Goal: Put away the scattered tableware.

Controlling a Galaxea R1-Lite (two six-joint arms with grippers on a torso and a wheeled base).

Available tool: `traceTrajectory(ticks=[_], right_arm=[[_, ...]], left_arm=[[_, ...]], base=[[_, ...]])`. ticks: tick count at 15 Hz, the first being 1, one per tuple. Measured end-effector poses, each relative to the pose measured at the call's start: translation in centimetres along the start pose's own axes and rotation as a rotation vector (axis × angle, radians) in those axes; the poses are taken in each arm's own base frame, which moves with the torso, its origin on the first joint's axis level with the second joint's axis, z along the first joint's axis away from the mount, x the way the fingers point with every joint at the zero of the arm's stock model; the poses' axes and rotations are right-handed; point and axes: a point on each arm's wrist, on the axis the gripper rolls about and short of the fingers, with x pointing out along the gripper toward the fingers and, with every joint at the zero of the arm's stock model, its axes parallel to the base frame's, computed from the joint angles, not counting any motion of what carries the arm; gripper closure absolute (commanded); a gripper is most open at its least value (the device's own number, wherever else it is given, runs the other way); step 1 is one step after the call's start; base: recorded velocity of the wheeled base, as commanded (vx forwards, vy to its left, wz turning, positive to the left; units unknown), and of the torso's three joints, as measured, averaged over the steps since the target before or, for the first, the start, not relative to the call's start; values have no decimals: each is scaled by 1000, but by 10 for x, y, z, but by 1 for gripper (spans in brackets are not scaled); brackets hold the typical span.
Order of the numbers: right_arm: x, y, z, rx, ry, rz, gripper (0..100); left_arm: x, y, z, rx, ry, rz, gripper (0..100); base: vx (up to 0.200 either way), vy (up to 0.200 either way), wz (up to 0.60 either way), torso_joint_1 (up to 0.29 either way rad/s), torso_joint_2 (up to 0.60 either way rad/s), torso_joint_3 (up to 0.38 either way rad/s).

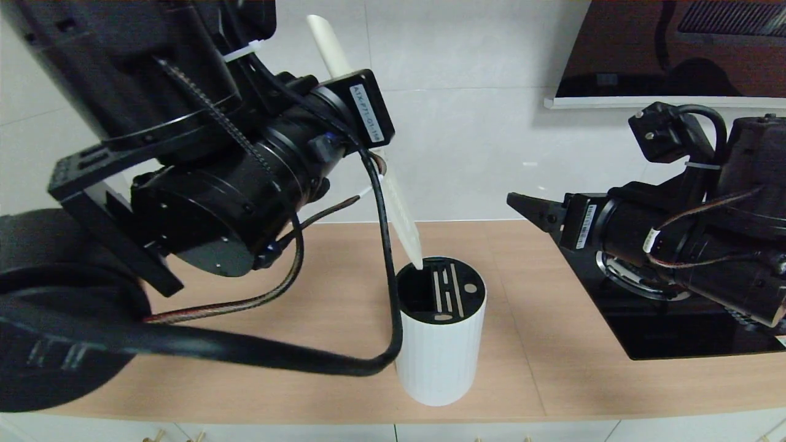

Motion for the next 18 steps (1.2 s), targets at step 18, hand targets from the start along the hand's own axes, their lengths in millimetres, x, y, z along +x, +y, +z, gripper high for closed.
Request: traceTrajectory(ticks=[18], right_arm=[[3, -1, -8, -6, 23, -7, 0]], left_arm=[[11, -24, -89, 188, 43, 38, 100]], base=[[0, 0, 0, 0, 0, 0]])
